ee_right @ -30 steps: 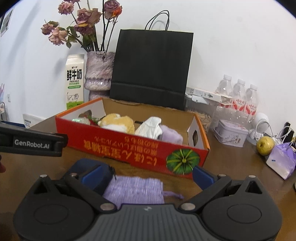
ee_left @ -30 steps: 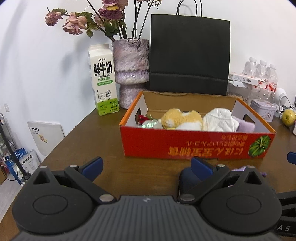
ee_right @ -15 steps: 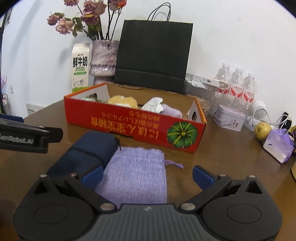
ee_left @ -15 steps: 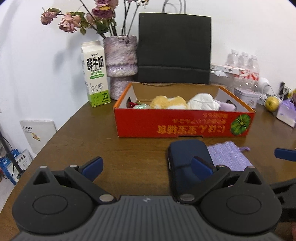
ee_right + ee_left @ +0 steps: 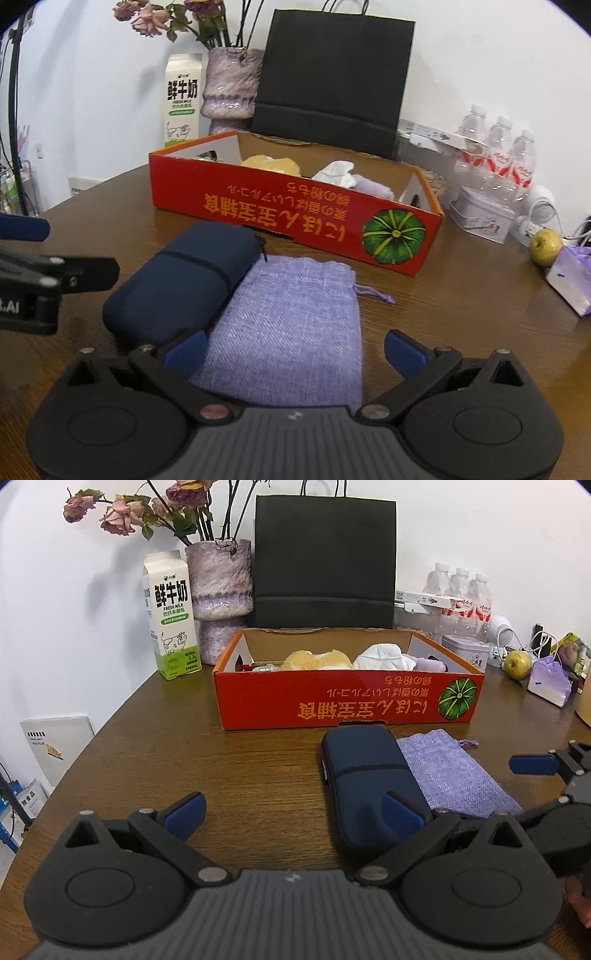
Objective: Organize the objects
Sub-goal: 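Grasp the lilac drawstring pouch with the right gripper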
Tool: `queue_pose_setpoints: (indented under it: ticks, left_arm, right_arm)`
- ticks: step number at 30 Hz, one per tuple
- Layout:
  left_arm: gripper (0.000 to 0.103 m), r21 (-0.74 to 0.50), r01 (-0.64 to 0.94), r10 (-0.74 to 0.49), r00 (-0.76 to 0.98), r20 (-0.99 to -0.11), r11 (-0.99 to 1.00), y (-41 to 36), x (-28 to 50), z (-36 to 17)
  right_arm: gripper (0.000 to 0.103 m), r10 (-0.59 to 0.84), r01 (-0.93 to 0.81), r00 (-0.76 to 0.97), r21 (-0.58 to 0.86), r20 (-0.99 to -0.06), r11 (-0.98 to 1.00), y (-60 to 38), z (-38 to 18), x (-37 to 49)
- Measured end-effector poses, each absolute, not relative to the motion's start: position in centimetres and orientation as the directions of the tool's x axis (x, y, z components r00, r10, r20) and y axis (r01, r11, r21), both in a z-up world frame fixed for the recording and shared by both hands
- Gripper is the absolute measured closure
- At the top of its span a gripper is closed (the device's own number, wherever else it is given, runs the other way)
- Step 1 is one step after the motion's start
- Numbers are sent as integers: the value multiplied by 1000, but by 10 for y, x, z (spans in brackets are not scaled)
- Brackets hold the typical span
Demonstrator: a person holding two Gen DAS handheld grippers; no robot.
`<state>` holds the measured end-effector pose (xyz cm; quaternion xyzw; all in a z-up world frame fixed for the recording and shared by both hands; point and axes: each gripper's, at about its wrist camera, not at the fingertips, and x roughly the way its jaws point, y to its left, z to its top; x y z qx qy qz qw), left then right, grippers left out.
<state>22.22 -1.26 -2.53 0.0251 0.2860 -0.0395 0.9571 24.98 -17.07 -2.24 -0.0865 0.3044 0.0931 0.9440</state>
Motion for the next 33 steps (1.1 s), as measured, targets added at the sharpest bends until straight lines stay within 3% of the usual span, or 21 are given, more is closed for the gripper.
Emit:
queue_pose_setpoints:
  ticks: [17,20,23,25,33]
  left_arm:
    - [0,20,85,-58,820,-570,996,-5,225,-29]
    - [0,19,83,-57,819,-570,996,-5,225,-29]
    - [0,19,83,-57,819,-570,996,-4,225,-29]
    - [0,19,82,-56,819,-571,996,-4,225,-29]
    - [0,25,63,-37,816,-577,998,-4,228,-34]
  right_arm:
    - [1,182,-225,744,17,-643,974,-169,-32,291]
    - [22,186,-224,757,18,-627,974,-169,-30,285]
    - [55,203,-240,768,22,-607,971,-166,-27,277]
    - [92,215,-247,772,30,-598,969,-165,-26,274]
    - [96,181,-192,832,33,-525,981,-174,-18,260]
